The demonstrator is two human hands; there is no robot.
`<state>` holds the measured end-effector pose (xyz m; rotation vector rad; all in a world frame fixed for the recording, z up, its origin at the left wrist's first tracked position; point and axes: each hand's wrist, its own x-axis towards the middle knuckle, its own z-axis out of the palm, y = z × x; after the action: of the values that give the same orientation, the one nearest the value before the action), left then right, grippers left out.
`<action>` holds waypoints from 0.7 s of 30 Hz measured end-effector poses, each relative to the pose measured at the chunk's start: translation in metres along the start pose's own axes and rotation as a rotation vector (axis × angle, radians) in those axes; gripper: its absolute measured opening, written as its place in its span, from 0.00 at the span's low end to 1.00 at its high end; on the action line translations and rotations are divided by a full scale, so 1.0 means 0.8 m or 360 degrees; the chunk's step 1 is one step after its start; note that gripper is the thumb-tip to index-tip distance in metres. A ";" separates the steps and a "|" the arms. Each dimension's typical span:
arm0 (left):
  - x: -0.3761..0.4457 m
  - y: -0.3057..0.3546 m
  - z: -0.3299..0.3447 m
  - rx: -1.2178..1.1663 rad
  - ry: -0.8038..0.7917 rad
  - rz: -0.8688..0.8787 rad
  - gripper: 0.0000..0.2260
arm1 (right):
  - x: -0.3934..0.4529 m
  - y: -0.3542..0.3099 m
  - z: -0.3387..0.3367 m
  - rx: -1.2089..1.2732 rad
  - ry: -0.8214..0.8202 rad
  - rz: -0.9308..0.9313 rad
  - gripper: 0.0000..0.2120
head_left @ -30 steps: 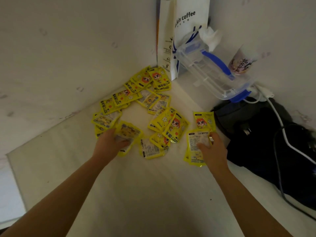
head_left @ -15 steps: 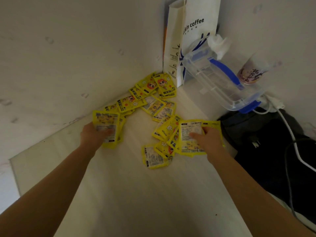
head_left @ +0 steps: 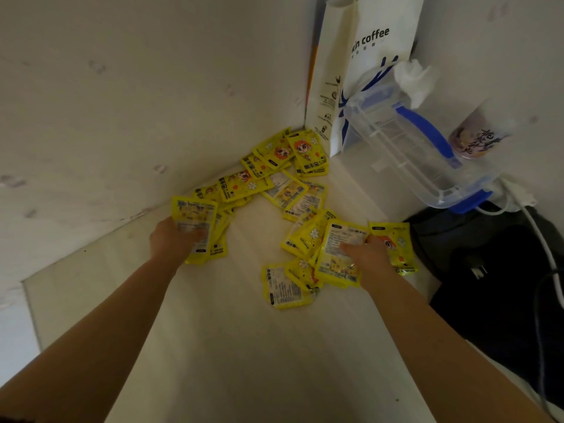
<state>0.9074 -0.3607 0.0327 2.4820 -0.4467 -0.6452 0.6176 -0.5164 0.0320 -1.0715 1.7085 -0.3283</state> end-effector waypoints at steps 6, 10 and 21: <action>-0.022 -0.001 0.002 0.0037 -0.0003 0.0040 0.14 | -0.001 -0.011 0.014 -0.0077 0.0052 -0.0124 0.19; -0.037 -0.009 0.003 -0.0076 0.0014 -0.0028 0.15 | -0.002 -0.006 0.013 -0.0010 0.0018 -0.0063 0.18; -0.096 -0.029 0.014 -0.0596 0.0000 -0.0277 0.17 | -0.018 0.010 -0.004 0.0062 -0.0074 -0.0138 0.16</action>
<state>0.8418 -0.3136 0.0378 2.1764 -0.0957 -0.7241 0.6118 -0.5011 0.0367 -1.1184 1.6116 -0.3874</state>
